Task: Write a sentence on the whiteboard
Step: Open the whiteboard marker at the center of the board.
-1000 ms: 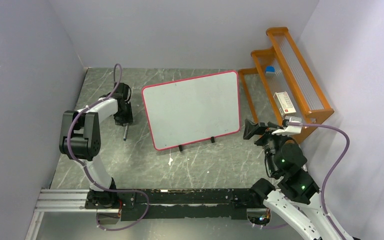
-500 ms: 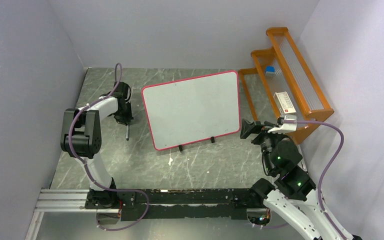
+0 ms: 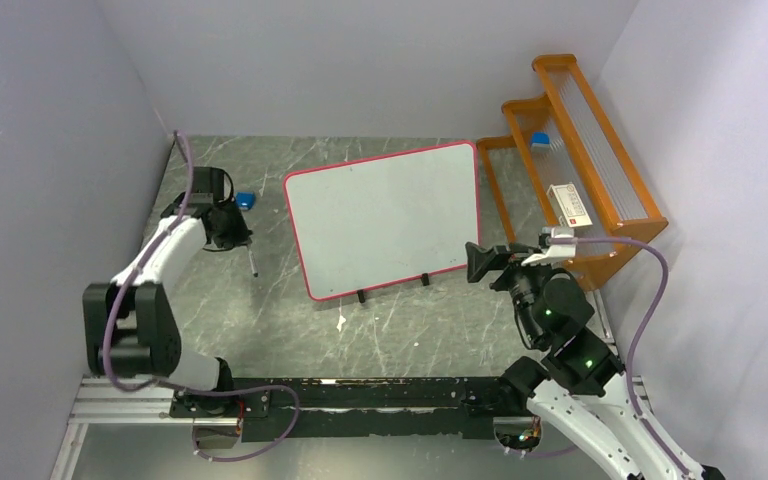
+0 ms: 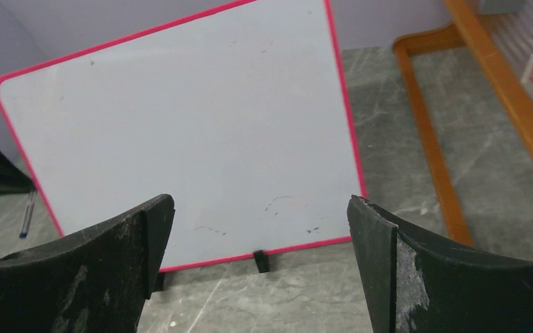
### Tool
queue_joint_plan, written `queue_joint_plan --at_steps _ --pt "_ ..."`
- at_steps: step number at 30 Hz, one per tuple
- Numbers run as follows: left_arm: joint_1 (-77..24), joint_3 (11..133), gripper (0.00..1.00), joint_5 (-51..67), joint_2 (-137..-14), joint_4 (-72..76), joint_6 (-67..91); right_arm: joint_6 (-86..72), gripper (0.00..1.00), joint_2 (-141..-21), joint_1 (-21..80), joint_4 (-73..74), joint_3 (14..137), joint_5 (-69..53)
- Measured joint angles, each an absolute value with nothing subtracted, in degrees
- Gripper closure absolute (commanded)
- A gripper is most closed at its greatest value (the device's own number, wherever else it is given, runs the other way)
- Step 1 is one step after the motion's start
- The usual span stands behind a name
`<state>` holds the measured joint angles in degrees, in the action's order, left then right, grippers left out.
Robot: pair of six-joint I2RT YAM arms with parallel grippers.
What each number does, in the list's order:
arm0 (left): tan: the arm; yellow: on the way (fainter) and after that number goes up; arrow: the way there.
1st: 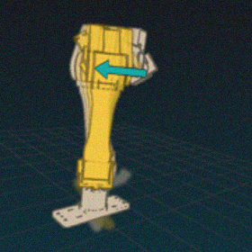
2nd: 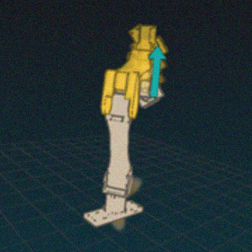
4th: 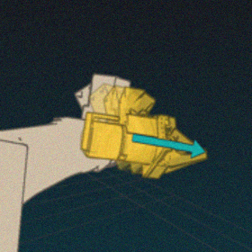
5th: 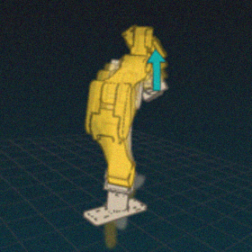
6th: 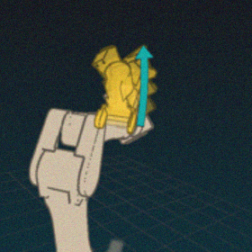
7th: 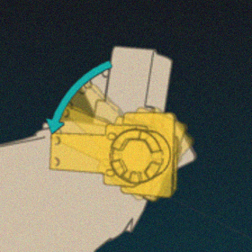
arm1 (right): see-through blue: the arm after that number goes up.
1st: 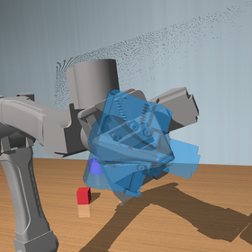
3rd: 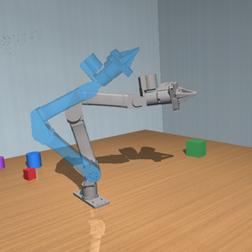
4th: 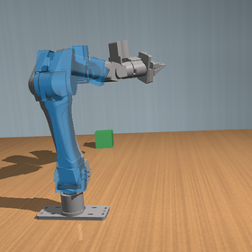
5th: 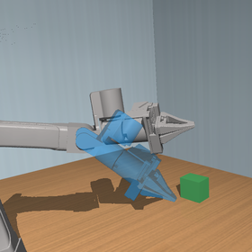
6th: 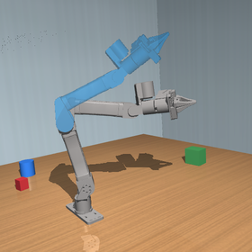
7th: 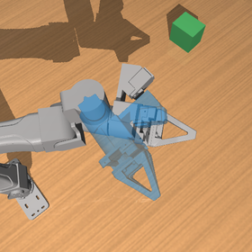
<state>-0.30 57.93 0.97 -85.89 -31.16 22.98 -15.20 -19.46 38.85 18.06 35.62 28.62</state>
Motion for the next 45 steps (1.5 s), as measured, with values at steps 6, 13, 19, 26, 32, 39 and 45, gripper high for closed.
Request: queue_joint_plan --at_steps 6,13,19,26,32,39,45 --pt "-0.3 56.3 0.95 6.5 -73.2 -31.6 29.8 -15.1 0.00 -24.5 38.9 15.8 35.7 21.0" --pt "-0.3 56.3 0.95 12.3 -60.5 -32.0 37.6 -13.0 0.00 -32.5 38.9 10.2 35.6 10.6" --pt "-3.6 56.2 0.95 14.8 -54.9 -31.7 43.8 -13.0 0.00 -38.8 38.9 0.8 35.0 0.4" --pt "-19.0 56.3 0.95 11.8 -54.9 -29.8 51.2 -13.7 0.00 -44.6 42.7 -8.1 34.5 -4.1" --pt "-32.5 56.3 0.95 4.3 -55.4 -24.7 59.9 -13.5 0.02 -47.1 51.6 -15.7 34.4 1.1" --pt "-40.6 54.9 0.95 -6.5 -55.1 -19.5 68.8 -11.9 0.10 -49.4 61.1 -22.8 33.6 11.5" --pt "-44.1 53.5 0.95 -12.4 -55.1 -16.5 75.0 -10.2 0.24 -53.6 66.6 -28.3 33.6 18.5"
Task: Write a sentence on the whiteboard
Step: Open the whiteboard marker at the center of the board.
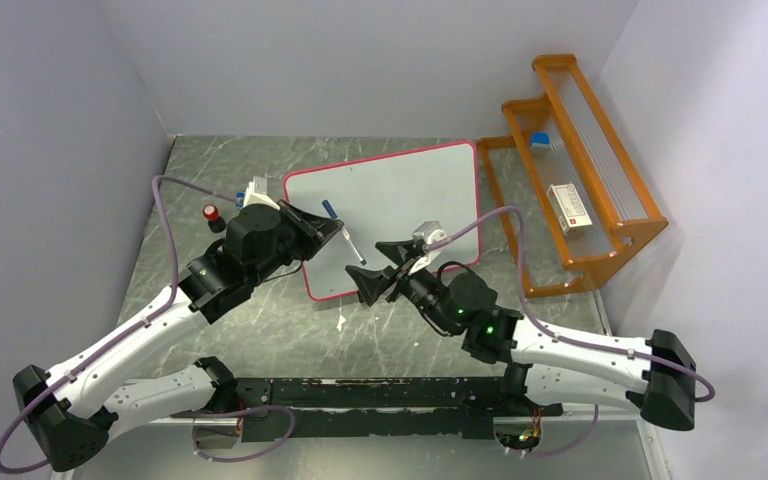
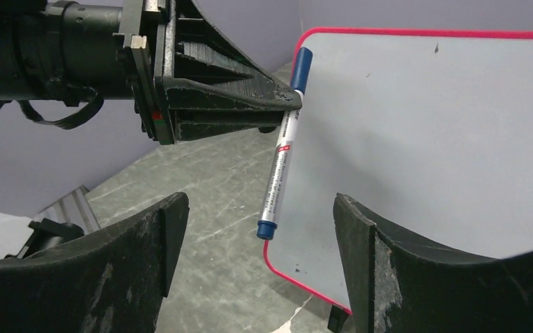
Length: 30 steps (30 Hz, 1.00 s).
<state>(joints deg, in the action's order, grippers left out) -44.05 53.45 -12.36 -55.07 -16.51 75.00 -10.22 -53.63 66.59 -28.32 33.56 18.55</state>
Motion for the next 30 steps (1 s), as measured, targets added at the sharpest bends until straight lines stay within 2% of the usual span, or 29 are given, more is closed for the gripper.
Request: queue_joint_plan --at_steps 3,8,19,23,26,30 --pt "-44.8 52.7 0.94 -13.6 -55.2 -15.9 77.1 -9.4 0.35 -56.5 68.0 -30.7 33.6 21.8" --pt "-45.6 52.7 0.94 -14.4 -55.9 -14.4 79.1 -7.6 0.58 -59.5 68.4 -35.7 33.4 25.2" --pt "-46.1 52.1 0.93 -14.5 -56.2 -12.7 81.5 -5.2 0.85 -64.3 68.4 -41.2 33.4 27.9" --pt "-46.1 52.1 0.93 -14.7 -56.2 -12.0 82.0 -4.6 1.00 -64.6 68.2 -42.2 33.4 29.1" --pt "-46.1 52.0 0.89 -14.8 -56.4 -11.8 82.2 -4.2 1.00 -64.8 68.2 -42.6 33.4 29.2" --pt "-46.1 52.0 0.72 -14.8 -56.6 -11.8 81.8 -3.9 1.00 -64.8 68.2 -42.1 33.4 29.1"
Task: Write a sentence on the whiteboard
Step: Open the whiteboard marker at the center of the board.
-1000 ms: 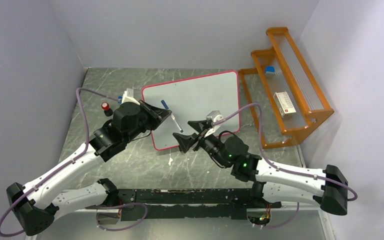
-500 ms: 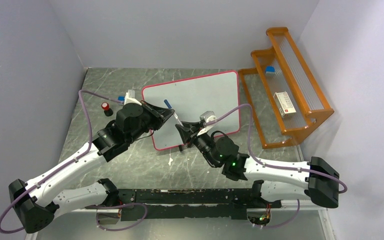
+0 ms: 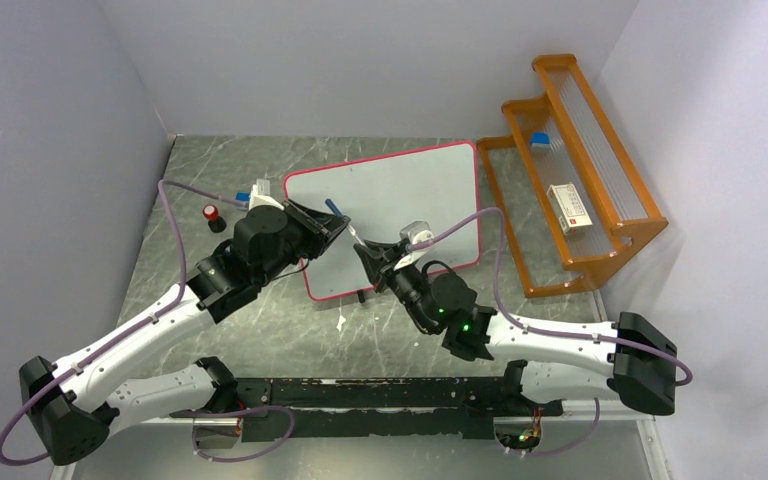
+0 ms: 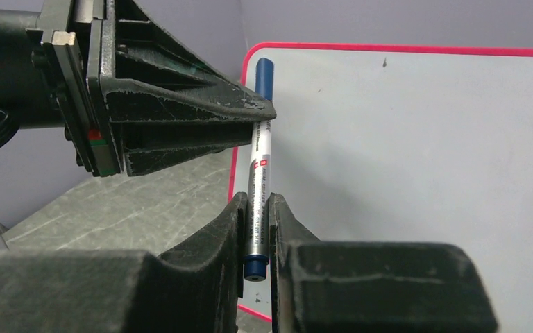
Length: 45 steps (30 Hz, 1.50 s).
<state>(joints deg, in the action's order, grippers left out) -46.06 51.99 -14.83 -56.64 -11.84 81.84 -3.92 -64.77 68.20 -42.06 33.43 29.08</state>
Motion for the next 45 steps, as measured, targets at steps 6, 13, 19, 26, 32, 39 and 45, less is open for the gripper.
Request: queue_joint_plan --at_steps 6,13,19,26,32,39,45 --pt "-46.3 52.1 0.53 -15.2 -57.1 -13.0 74.8 -3.9 1.00 -63.2 68.3 -35.9 35.2 24.8" --pt "-46.3 57.9 0.45 -15.4 -57.7 -14.6 54.5 -5.1 1.00 -56.0 63.5 -20.3 40.1 18.3" --pt "-46.3 61.1 0.42 -13.9 -57.2 -14.5 35.1 -6.0 1.00 -52.3 53.8 -6.1 45.2 7.9" --pt "-46.3 60.7 0.33 -5.6 -54.8 -15.1 8.1 -3.7 1.00 -51.4 46.0 8.6 49.7 -5.1" --pt "-46.3 60.7 0.14 4.4 -55.2 -19.7 -9.6 -0.6 1.00 -49.9 45.3 17.5 51.8 -11.0" --pt "-46.3 58.4 0.16 17.1 -54.1 -20.9 -24.7 3.0 1.00 -47.8 45.2 24.1 54.9 -15.4" --pt "-46.3 57.7 0.27 26.2 -55.9 -21.4 -32.1 4.8 1.00 -46.6 45.2 26.4 55.4 -18.9"
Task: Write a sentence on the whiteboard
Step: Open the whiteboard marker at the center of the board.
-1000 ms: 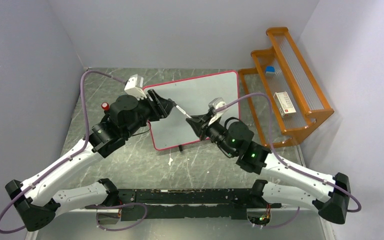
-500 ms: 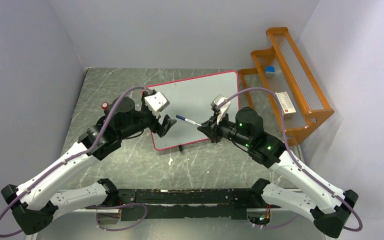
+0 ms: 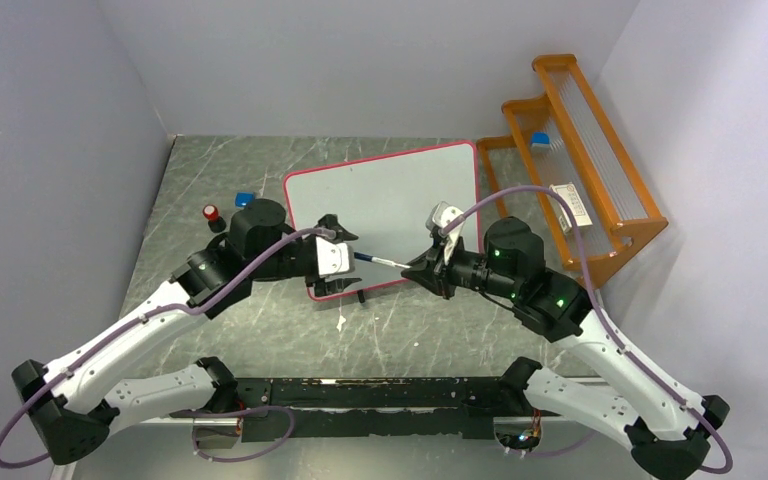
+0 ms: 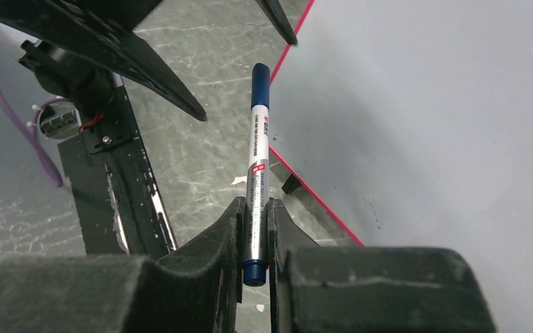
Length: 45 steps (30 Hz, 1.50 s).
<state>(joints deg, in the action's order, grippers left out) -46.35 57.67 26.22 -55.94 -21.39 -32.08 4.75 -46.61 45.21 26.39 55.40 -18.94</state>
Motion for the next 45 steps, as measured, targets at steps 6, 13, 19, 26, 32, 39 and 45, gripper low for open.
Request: queue_joint_plan --at_steps 6,13,19,26,32,39,45 --pt "-46.3 57.7 0.40 31.0 -60.4 -22.6 -35.1 5.5 1.00 -46.5 45.2 26.9 55.4 -21.2" --pt "-46.3 57.7 0.58 32.7 -61.2 -23.0 -36.2 6.1 1.00 -47.7 45.2 26.9 55.4 -22.9" --pt "-46.3 57.7 0.95 32.7 -61.2 -23.0 -36.4 6.0 1.00 -48.4 45.2 26.7 55.4 -23.9" --pt "-45.1 57.5 0.95 34.8 -61.3 -23.9 -37.1 4.8 0.76 -49.1 44.9 25.5 55.5 -24.8" --pt "-44.1 57.5 0.95 35.4 -62.2 -24.7 -37.3 2.7 0.48 -52.8 44.8 26.4 58.8 -26.2" --pt "-44.0 57.5 0.95 35.2 -62.5 -26.1 -37.8 2.2 0.47 -56.6 44.8 30.3 64.5 -26.4" --pt "-44.0 57.5 0.95 35.1 -62.5 -26.5 -38.1 1.5 0.49 -59.0 44.8 33.4 65.3 -26.4"
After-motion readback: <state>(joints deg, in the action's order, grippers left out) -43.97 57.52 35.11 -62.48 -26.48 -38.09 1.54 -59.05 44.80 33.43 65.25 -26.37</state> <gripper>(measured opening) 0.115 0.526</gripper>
